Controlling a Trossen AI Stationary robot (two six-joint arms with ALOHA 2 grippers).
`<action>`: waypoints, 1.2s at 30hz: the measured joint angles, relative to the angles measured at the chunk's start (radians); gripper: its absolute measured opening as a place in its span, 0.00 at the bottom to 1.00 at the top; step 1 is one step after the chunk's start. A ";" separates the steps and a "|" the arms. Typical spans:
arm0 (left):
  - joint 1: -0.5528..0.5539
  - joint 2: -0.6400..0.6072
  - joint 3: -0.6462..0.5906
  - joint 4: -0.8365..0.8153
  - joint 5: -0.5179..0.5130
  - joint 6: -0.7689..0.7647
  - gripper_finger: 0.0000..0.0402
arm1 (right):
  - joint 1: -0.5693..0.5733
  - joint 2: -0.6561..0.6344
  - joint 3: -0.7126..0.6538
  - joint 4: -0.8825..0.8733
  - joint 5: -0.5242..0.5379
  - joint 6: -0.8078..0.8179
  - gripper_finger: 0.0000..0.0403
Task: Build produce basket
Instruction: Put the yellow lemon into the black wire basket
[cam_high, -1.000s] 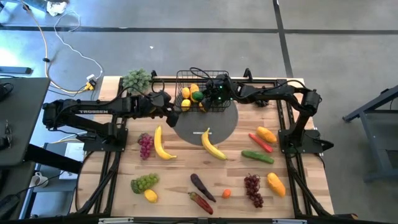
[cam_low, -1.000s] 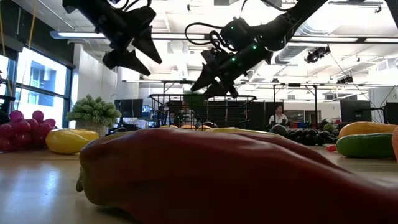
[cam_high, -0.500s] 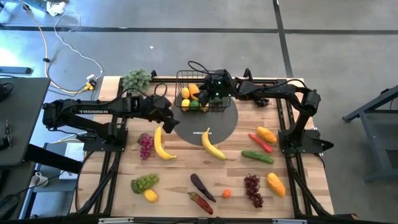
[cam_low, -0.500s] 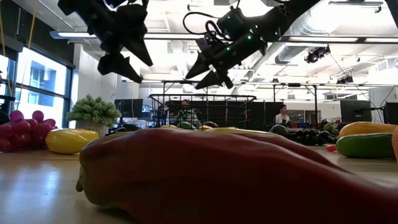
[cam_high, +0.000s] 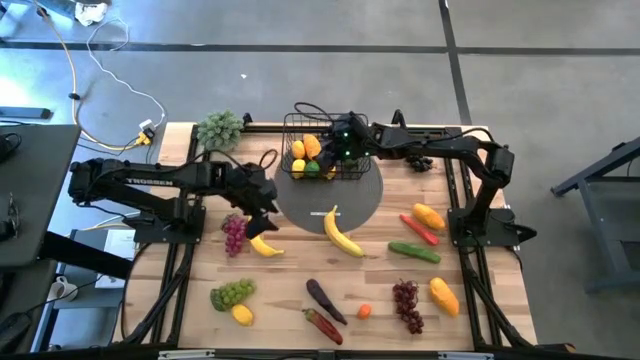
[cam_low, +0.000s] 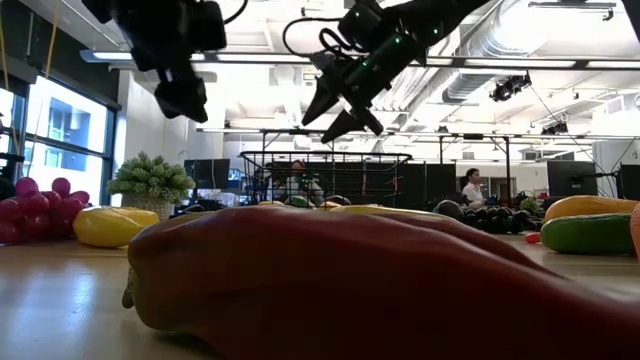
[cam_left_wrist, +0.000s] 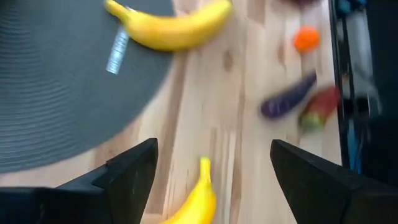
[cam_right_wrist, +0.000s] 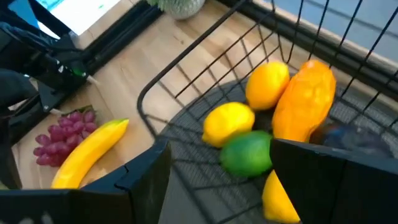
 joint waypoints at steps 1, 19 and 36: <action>-0.013 0.000 0.000 -0.010 0.003 0.026 0.75 | 0.010 0.000 0.006 -0.014 0.004 0.012 0.63; -0.250 0.000 0.000 -0.048 -0.002 0.225 0.75 | 0.206 -0.001 0.128 -0.131 0.109 0.236 0.63; -0.520 0.000 0.000 -0.079 -0.072 -0.047 0.75 | 0.393 -0.001 0.173 -0.287 0.157 0.305 0.63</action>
